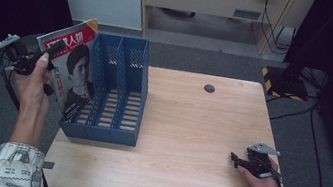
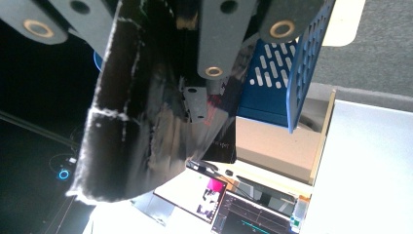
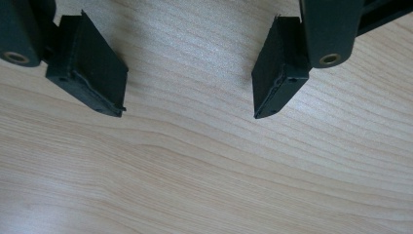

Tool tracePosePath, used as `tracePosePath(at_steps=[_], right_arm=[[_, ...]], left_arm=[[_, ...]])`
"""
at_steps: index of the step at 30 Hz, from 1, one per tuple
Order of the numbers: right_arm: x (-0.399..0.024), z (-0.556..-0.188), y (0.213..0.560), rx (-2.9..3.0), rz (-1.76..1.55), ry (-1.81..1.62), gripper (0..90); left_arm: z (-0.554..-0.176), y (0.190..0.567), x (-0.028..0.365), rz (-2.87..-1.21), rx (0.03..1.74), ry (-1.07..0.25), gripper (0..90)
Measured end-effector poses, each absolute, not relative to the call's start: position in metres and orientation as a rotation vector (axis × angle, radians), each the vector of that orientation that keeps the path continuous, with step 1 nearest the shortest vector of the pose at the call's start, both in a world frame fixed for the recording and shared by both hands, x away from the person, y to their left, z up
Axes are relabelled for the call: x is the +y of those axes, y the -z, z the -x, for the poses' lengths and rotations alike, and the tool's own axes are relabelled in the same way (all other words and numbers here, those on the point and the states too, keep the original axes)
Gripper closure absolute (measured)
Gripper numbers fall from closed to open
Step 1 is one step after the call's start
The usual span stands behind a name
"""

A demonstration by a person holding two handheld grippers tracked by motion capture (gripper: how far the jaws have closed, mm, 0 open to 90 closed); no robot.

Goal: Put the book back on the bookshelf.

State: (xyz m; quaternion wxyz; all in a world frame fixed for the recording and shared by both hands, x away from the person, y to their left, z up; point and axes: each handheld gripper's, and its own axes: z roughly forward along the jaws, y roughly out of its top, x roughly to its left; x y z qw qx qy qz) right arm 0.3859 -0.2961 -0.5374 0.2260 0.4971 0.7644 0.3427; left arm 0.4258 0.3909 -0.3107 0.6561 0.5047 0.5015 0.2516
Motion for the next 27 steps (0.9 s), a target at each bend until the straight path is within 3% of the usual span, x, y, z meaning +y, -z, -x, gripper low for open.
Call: tracePosePath(at_steps=[27], right_arm=[[-0.2960,-0.3858,0.5374,2.105,-1.377,-0.946,28.9]], left_arm=[[-0.4168,0.3171,0.3940,-1.122,1.093,-0.613,86.0]])
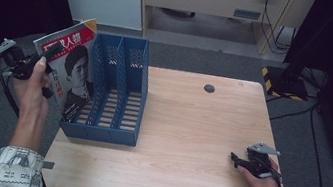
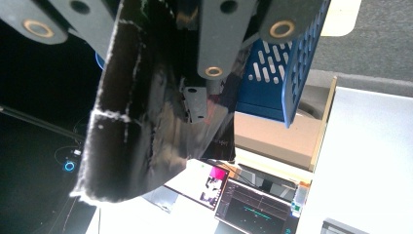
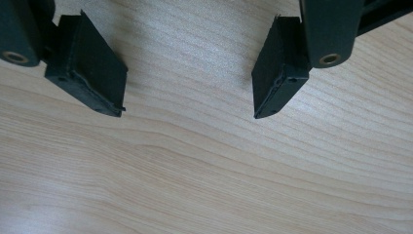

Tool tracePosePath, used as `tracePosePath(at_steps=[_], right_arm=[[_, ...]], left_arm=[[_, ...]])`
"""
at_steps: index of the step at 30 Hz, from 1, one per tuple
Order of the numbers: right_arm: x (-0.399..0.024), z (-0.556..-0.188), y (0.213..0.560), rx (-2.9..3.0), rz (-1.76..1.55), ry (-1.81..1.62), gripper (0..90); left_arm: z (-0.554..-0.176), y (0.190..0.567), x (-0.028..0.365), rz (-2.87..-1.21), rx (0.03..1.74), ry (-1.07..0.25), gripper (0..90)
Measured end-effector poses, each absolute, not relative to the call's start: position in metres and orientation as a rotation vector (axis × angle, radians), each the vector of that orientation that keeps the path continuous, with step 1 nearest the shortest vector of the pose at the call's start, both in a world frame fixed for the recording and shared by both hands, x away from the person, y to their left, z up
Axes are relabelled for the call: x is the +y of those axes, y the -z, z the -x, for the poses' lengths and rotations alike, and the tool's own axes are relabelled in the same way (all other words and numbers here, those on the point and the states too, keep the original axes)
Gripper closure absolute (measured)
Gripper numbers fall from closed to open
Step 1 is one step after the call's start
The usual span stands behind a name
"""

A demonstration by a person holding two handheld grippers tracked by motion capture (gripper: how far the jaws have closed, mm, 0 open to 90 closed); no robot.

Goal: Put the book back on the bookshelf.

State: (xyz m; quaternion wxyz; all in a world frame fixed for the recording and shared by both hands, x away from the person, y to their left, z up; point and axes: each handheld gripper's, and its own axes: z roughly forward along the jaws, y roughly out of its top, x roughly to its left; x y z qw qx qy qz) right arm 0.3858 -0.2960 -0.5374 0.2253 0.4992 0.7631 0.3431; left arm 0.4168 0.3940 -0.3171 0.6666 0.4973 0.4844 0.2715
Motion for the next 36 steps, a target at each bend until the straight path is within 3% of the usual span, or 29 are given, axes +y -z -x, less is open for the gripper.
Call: tracePosePath(at_steps=[36], right_arm=[[-0.296,-0.386,0.537,2.104,-1.374,-0.943,28.9]], left_arm=[[-0.414,0.345,0.391,-1.127,1.075,-0.682,85.8]])
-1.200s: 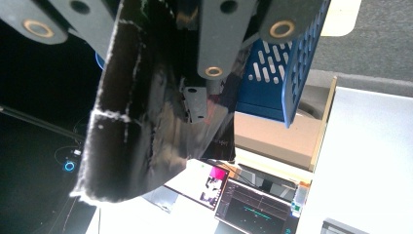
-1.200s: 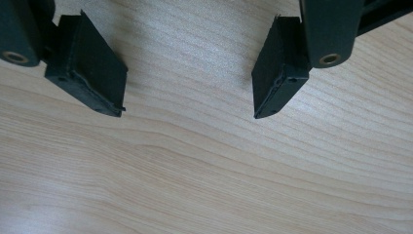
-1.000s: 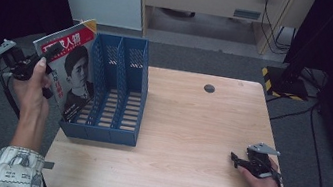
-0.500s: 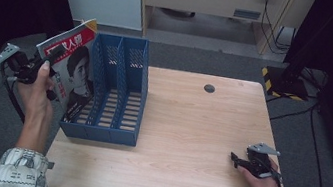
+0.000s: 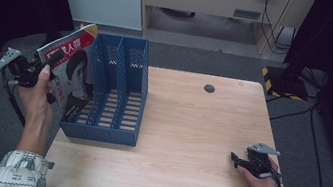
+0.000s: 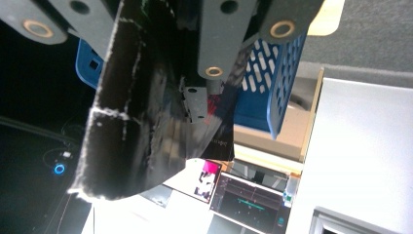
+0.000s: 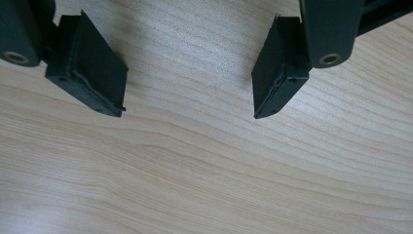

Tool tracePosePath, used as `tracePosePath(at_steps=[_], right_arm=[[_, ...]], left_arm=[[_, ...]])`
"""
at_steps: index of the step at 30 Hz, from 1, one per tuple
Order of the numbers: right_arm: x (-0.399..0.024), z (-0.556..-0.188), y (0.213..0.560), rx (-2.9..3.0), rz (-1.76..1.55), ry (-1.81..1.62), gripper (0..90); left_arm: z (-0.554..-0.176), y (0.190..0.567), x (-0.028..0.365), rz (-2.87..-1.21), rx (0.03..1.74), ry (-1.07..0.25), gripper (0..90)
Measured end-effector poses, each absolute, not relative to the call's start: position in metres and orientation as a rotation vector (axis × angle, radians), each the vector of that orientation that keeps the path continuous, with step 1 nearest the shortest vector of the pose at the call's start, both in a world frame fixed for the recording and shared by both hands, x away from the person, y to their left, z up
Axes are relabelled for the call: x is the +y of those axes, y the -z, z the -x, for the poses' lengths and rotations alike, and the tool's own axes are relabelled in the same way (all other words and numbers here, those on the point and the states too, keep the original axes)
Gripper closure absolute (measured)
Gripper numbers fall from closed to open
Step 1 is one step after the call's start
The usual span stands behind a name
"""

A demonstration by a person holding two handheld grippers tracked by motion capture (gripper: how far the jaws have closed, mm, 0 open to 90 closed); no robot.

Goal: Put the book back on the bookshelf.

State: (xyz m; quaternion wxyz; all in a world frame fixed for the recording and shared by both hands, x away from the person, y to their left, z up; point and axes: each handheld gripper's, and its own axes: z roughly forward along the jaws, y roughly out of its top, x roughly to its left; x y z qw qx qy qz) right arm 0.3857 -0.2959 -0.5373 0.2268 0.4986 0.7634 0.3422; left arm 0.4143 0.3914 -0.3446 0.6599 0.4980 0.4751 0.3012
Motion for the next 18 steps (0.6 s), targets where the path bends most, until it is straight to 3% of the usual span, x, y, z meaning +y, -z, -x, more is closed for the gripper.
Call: tracePosePath(at_steps=[18], right_arm=[[-0.296,-0.386,0.537,2.103,-1.376,-0.944,28.9]], left_arm=[[-0.420,0.363,0.387,-1.130,1.131,-0.646,85.5]])
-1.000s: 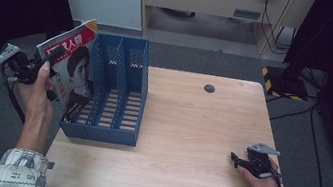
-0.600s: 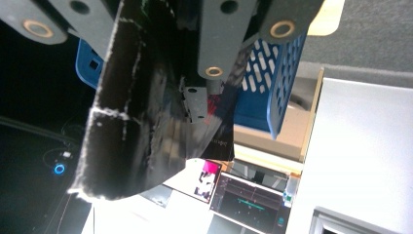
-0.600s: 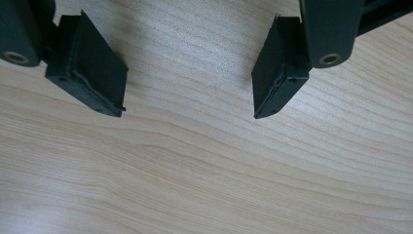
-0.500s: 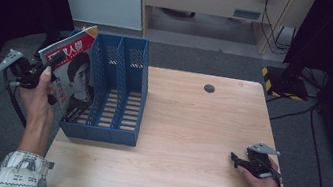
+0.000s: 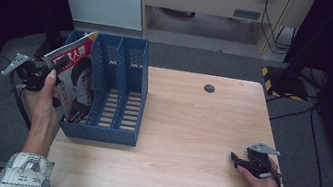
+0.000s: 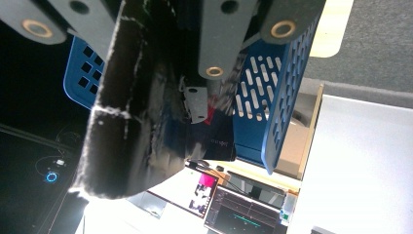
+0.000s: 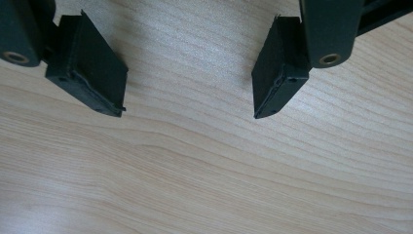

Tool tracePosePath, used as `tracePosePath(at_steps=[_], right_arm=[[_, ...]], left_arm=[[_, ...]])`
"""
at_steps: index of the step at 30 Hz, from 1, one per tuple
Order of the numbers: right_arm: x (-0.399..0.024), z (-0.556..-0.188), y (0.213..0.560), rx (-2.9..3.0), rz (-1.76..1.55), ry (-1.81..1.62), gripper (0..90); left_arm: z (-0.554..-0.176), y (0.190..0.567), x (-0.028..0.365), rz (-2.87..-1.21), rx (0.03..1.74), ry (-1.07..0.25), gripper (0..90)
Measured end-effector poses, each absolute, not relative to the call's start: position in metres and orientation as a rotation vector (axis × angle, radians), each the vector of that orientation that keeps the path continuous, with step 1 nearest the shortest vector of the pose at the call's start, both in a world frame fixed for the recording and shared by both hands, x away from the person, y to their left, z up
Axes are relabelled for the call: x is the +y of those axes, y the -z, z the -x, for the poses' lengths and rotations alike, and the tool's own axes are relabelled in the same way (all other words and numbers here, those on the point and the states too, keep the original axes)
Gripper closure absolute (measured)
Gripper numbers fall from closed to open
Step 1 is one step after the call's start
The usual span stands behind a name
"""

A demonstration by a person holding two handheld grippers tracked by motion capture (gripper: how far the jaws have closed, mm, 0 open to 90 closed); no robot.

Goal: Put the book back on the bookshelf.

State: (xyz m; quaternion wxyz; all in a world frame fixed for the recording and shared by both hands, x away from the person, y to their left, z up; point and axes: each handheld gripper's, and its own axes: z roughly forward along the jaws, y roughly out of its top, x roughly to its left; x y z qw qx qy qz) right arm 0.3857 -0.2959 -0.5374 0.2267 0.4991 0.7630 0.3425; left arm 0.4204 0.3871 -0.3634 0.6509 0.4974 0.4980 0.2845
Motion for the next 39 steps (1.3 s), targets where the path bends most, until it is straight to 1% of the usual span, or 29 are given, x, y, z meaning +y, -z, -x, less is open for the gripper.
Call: tracePosePath(at_steps=[39], right_arm=[[-0.295,-0.385,0.537,2.100,-1.379,-0.941,29.0]], left_arm=[[-0.418,0.374,0.389,-1.188,1.231,-0.640,83.9]])
